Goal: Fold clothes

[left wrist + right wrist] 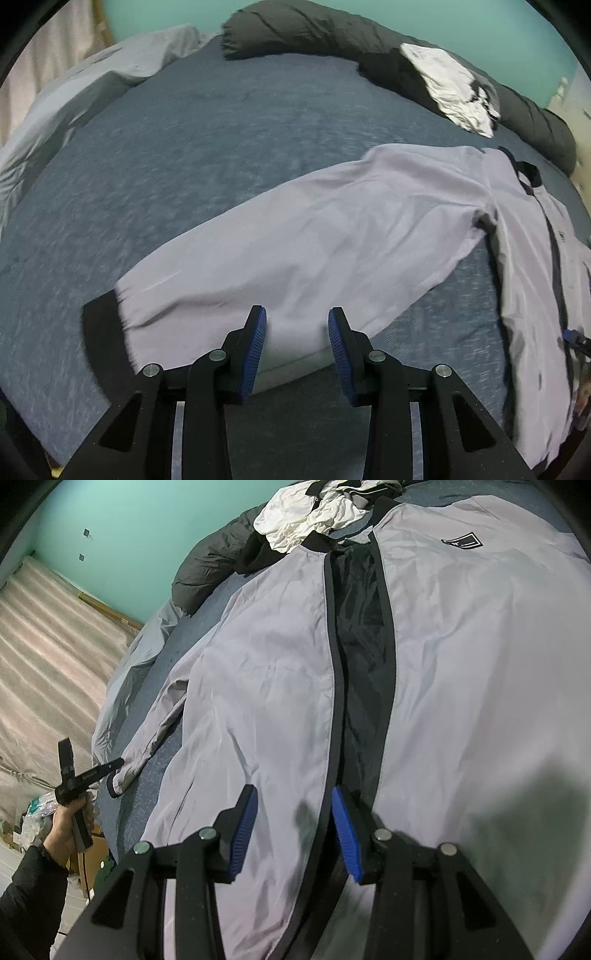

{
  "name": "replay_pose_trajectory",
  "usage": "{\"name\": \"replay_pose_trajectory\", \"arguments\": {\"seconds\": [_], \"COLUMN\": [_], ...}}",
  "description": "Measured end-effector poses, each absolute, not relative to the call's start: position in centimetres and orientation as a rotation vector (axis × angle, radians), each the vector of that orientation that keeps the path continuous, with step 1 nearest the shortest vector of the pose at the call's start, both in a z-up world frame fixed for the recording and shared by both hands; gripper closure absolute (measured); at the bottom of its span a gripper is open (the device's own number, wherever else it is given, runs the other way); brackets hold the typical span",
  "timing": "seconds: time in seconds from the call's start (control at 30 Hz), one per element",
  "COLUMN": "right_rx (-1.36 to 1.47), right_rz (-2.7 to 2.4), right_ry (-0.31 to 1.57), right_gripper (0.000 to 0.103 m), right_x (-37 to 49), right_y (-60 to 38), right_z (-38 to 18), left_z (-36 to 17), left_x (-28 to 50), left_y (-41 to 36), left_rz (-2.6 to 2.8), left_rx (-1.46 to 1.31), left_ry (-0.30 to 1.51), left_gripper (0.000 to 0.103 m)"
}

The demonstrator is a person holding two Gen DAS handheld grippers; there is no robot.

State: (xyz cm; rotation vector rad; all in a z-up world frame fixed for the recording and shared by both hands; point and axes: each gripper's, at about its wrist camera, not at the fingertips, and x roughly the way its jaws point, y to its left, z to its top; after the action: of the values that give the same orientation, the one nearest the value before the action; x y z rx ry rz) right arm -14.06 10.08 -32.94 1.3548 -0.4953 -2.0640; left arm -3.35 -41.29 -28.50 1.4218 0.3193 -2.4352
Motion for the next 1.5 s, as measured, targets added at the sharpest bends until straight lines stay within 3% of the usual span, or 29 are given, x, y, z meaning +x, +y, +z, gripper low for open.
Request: {"name": "replay_pose_trajectory", "arguments": {"seconds": [0.07,0.27,0.37,0.63,0.7,0.87,1.13,1.33,1.5], "right_rx": [1.354,1.355,1.355,1.354,1.355,1.356,1.354,1.355,1.355], "right_rz": [-2.063,-2.06,-2.06,-2.061,-2.06,-2.059,-2.058,-2.059,-2.056], "right_ry": [-0.496,-0.501,-0.5,-0.499,-0.498,-0.502,-0.502,-0.498,-0.504], "right_gripper": [0.061,0.061,0.061,0.061,0.061,0.061,0.061,0.061,0.061], "right_x": [-14.0,-14.0,-13.9,-13.9,-13.9,-13.8,-13.7,-13.7,-13.7], "right_y": [10.0,10.0,10.0,10.1,10.1,10.2,10.1,10.0,10.2], "right_z": [-32.9,-33.0,-33.0,-33.0,-33.0,-33.0,-32.9,-32.9,-32.9], "left_z": [-28.6,-26.4,-26.4,-29.1,-29.4,-29.3,-26.3,-27.8,-28.0], "left_x": [-2.2,2.8,4.1,5.8,5.7,5.5,7.2,7.3,7.6], "left_y": [-42.2,-45.4,-46.5,-49.2,-49.2,-49.4,-50.5,-51.2,-51.0], "left_rz": [-2.401,-2.283,-2.221,-2.187,-2.205,-2.255,-2.295,-2.25,-2.215], "left_rx": [1.407,1.126,1.098,1.085,1.084,1.083,1.066,1.143,1.117], "left_ry": [0.334,0.41,0.436,0.68,0.714,0.758,0.688,0.615,0.63], "left_gripper": [0.059,0.058,0.047,0.047,0.049,0.094,0.097,0.097,0.088]}}
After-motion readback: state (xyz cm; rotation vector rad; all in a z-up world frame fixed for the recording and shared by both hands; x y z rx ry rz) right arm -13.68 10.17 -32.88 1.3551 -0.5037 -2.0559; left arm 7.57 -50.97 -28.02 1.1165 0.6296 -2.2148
